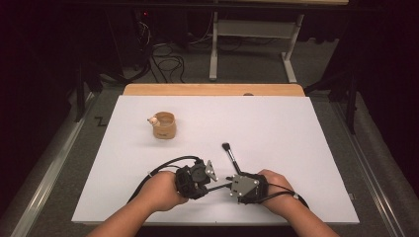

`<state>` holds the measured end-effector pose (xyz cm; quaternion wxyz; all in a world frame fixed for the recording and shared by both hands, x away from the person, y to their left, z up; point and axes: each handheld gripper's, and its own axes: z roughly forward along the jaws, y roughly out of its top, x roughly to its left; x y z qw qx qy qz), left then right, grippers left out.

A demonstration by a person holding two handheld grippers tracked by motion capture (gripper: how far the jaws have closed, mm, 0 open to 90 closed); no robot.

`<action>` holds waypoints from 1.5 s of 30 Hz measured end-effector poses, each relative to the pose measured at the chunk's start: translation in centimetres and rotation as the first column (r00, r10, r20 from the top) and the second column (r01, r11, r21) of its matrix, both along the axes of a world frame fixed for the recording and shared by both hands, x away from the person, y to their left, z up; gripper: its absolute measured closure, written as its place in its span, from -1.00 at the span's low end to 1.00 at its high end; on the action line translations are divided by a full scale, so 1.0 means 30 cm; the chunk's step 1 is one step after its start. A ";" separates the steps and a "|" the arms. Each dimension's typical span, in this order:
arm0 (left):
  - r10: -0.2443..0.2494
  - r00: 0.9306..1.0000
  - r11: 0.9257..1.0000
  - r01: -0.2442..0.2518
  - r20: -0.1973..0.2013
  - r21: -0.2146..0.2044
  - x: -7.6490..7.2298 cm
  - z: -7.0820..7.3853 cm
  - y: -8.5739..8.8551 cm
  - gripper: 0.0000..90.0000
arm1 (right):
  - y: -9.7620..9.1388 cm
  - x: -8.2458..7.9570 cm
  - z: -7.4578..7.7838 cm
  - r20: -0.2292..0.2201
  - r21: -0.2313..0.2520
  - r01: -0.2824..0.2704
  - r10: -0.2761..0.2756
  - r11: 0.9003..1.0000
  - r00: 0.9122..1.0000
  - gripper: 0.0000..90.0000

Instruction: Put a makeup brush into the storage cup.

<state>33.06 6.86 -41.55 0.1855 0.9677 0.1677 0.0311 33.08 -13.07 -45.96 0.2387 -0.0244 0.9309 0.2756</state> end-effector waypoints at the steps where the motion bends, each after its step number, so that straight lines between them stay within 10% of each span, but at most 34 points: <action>1: 0.004 1.000 1.000 -0.004 0.002 -0.001 0.000 0.000 0.001 0.85 | 0.001 0.000 -0.001 0.005 0.000 -0.002 0.002 1.000 1.000 0.72; 45: 0.170 0.984 0.985 -0.169 0.045 -0.021 0.038 0.009 0.044 -0.04 | -0.007 -0.013 0.016 0.000 -0.002 -0.058 0.058 0.998 0.998 0.93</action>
